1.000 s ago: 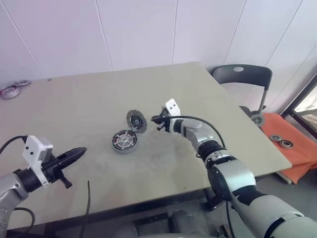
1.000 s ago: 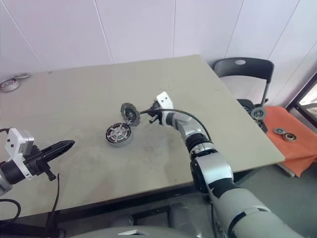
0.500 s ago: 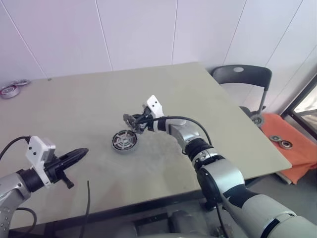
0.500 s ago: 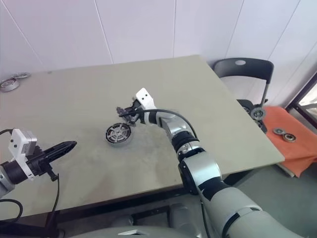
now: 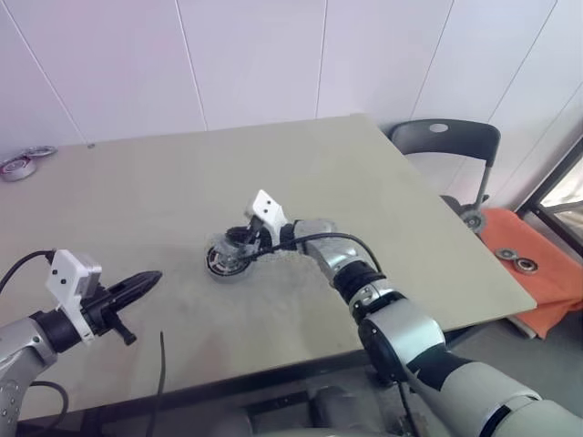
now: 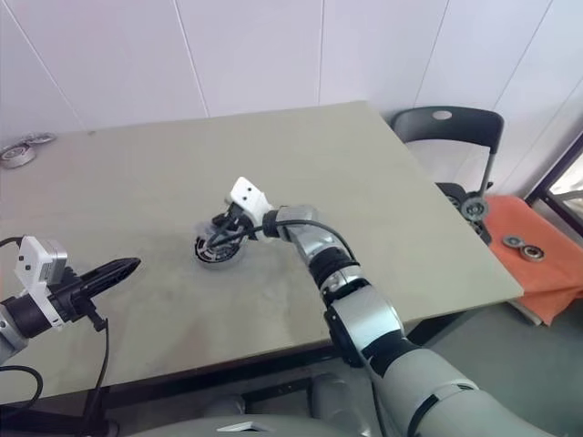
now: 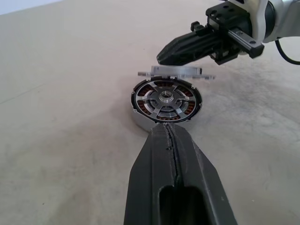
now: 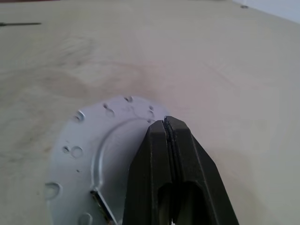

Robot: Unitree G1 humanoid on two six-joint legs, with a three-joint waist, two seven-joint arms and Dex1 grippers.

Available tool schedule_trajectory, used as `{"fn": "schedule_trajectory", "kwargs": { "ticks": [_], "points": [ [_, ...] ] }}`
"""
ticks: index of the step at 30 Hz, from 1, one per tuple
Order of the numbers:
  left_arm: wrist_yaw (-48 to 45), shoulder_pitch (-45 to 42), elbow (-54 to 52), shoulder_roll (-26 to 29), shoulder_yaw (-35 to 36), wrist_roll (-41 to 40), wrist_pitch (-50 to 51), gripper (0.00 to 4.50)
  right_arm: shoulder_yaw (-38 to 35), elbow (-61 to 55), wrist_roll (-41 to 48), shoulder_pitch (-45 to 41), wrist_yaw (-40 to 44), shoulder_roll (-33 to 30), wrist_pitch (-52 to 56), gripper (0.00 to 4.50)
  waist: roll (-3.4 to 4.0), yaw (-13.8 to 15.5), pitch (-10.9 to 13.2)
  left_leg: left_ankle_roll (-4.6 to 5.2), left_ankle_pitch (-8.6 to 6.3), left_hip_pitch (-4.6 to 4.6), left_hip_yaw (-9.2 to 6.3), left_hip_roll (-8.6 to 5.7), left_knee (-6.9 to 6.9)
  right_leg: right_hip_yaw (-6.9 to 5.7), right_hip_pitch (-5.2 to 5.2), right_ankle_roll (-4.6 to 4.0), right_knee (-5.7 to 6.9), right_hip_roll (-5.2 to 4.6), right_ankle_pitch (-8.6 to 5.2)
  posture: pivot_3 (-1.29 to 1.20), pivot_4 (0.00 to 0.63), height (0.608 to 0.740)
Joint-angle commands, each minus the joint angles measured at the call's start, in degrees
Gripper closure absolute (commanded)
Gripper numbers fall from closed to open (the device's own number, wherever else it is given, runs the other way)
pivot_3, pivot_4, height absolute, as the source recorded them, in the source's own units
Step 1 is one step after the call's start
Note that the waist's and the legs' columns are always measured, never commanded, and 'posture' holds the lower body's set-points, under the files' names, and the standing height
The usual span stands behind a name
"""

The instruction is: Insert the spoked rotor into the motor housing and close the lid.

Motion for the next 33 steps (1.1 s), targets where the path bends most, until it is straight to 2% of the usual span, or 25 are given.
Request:
{"fn": "schedule_trajectory", "kwargs": {
  "ticks": [1, 9, 19, 27, 33],
  "points": [
    [0.3, -0.5, -1.3, 0.0, 0.6, -0.3, -0.6, 4.50, 0.5, -2.8, -0.1, -0.2, 0.0, 1.0, -0.7, 4.48, -0.01, 0.0, 0.0, 0.00, 0.00, 0.00, 0.00, 0.00, 0.01, 0.00, 0.01, 0.00, 0.00, 0.00, 0.00, 0.00, 0.000, 0.740],
    [1.1, 0.9, -2.5, -1.3, 0.8, -0.1, -1.0, 4.50, 2.6, -3.8, -0.4, 0.9, 0.0, 2.9, -0.1, 4.48, -0.01, 0.1, 0.0, 0.00, 0.00, 0.01, 0.00, 0.00, 0.01, 0.00, 0.01, 0.00, 0.00, 0.00, 0.00, 0.00, 0.000, 0.740],
    [2.6, 1.3, -3.6, -2.4, 0.6, -0.1, -1.0, 4.50, 3.7, -1.2, -0.3, -2.6, -3.4, 7.8, 0.3, 4.48, -0.01, 0.1, 0.0, 0.00, 0.00, 0.00, -0.01, 0.00, 0.02, -0.01, 0.01, 0.00, 0.00, 0.00, -0.01, 0.00, 0.000, 0.740],
    [3.2, 1.7, -4.2, -2.8, 0.9, -0.2, -1.2, 4.50, 3.7, 2.7, 0.7, -3.2, -5.2, 11.0, 6.5, 4.48, -0.01, 0.1, 0.0, 0.00, 0.00, 0.01, -0.01, 0.00, 0.03, -0.01, 0.02, -0.01, 0.00, 0.00, 0.00, 0.00, 0.000, 0.740],
    [3.5, 2.4, -4.6, -3.0, 1.4, -0.3, -1.2, 4.50, 5.6, 2.7, 0.5, -1.9, -4.0, 11.5, 7.0, 4.48, -0.03, 0.1, -0.1, 0.00, 0.00, 0.08, -0.01, 0.00, 0.06, -0.01, 0.09, 0.06, 0.01, 0.00, -0.07, 0.00, 0.000, 0.740]
  ]
}}
